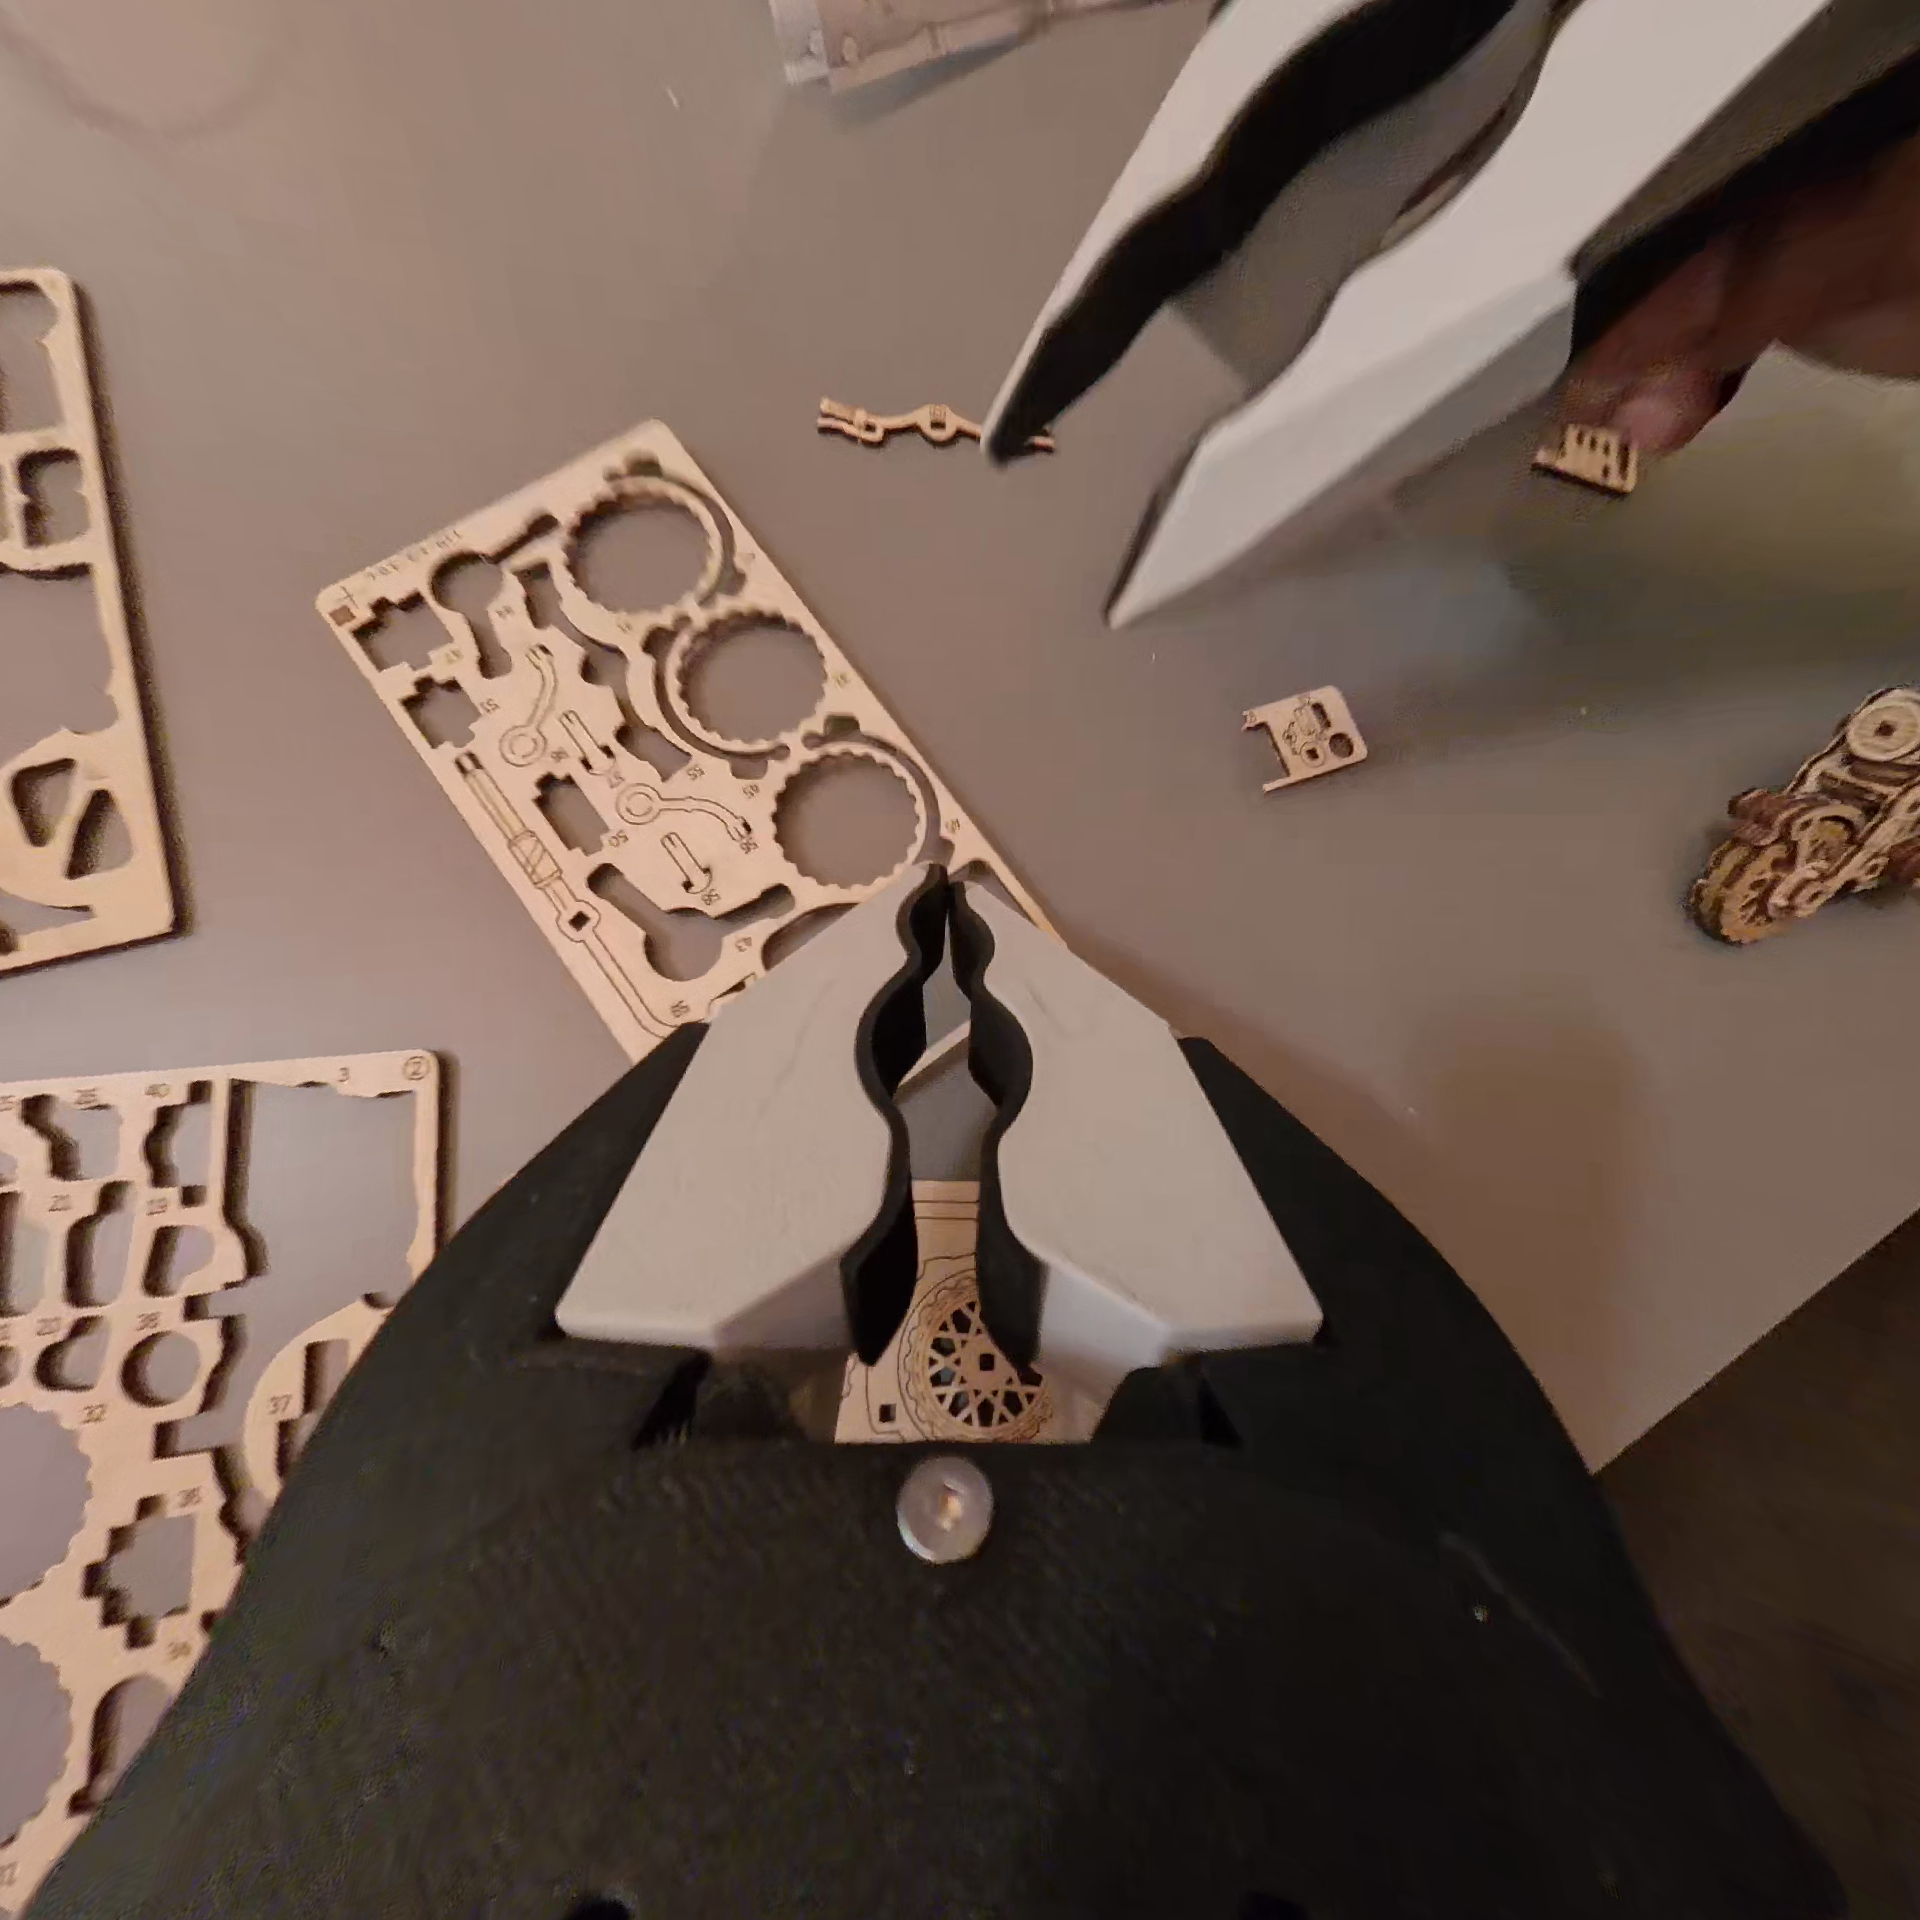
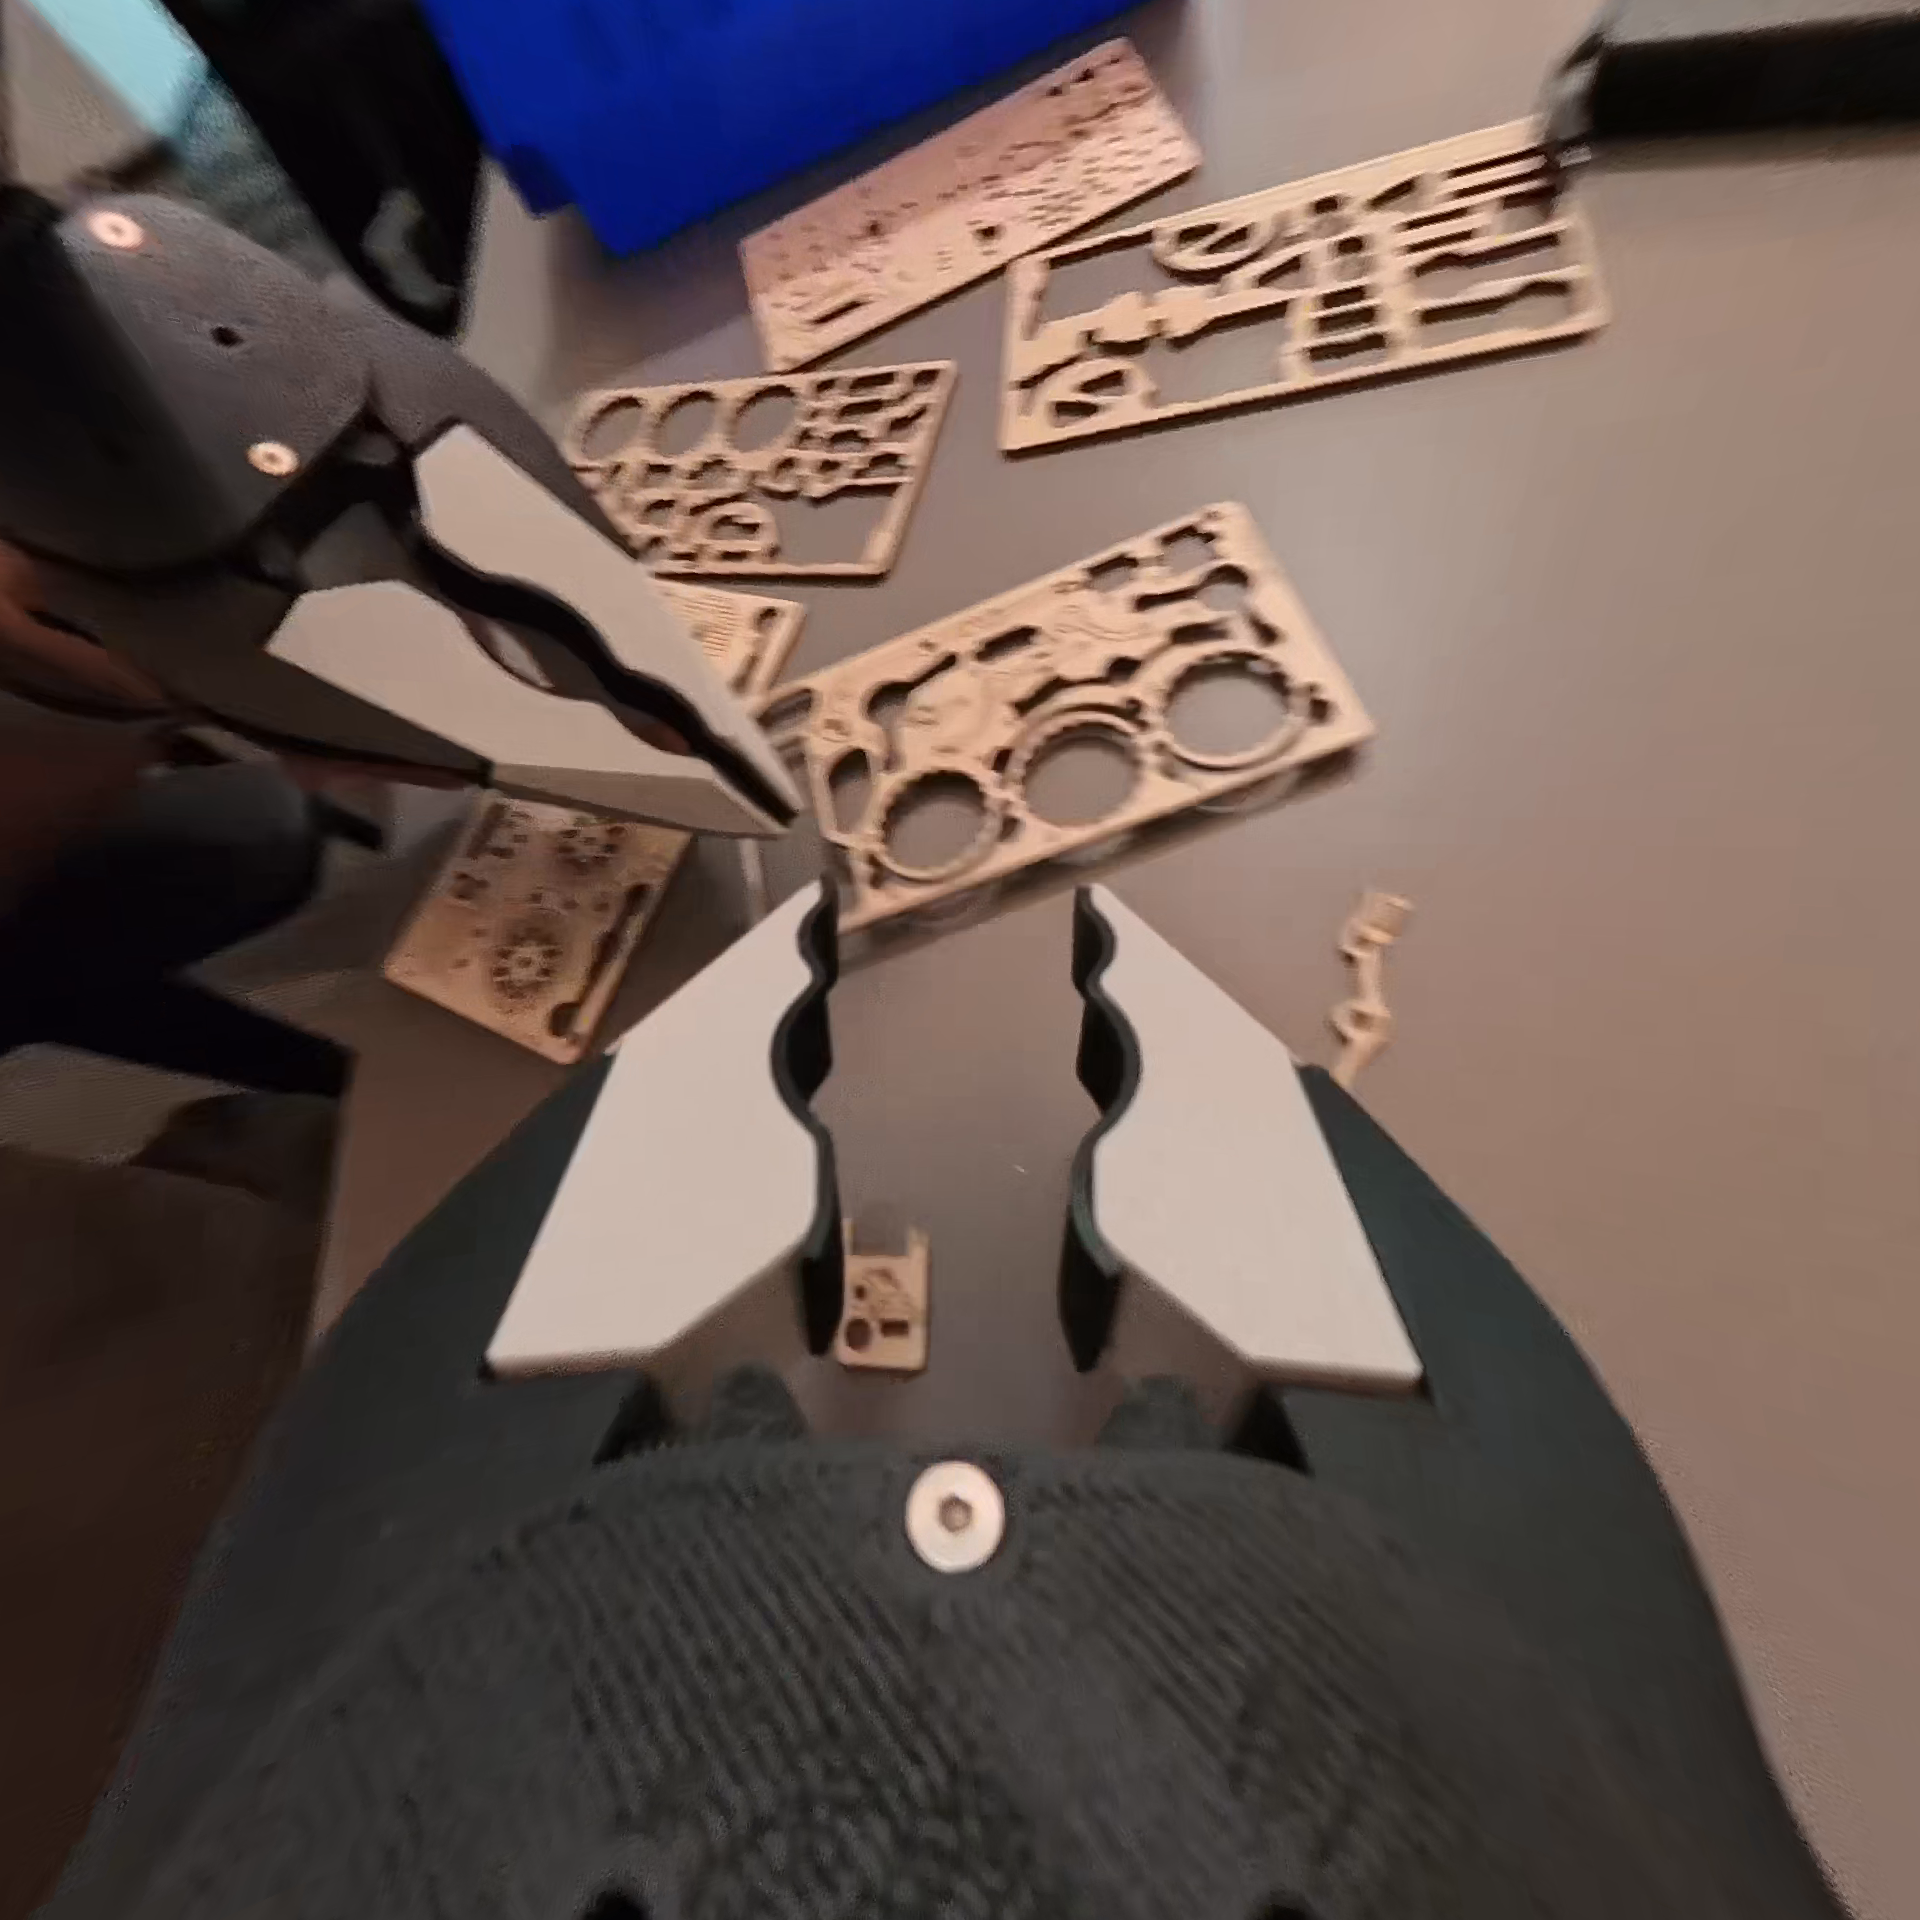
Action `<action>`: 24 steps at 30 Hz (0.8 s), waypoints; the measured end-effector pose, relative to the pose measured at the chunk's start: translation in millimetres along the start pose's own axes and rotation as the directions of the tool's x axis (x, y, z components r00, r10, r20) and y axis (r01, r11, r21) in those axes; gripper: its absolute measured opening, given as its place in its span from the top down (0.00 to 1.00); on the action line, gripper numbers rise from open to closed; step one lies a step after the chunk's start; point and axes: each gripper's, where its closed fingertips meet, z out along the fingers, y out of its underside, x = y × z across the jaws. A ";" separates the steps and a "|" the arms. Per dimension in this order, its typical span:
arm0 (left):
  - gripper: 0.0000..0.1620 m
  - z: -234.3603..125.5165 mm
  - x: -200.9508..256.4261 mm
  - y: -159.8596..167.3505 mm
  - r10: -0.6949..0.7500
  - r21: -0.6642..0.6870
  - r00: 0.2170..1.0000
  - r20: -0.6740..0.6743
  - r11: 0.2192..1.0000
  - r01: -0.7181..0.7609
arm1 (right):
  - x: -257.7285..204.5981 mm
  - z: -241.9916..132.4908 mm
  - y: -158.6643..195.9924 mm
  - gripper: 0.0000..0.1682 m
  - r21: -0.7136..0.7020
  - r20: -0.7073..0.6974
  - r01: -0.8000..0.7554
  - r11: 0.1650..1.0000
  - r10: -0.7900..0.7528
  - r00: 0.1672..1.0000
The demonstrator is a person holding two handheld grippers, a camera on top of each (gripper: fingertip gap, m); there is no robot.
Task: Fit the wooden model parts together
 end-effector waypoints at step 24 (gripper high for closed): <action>0.91 24.3 -70.3 10.5 -0.223 -0.082 0.942 0.249 0.965 0.250 | 12.3 -4.3 9.9 0.78 -0.044 -0.174 0.178 0.983 -0.183 0.968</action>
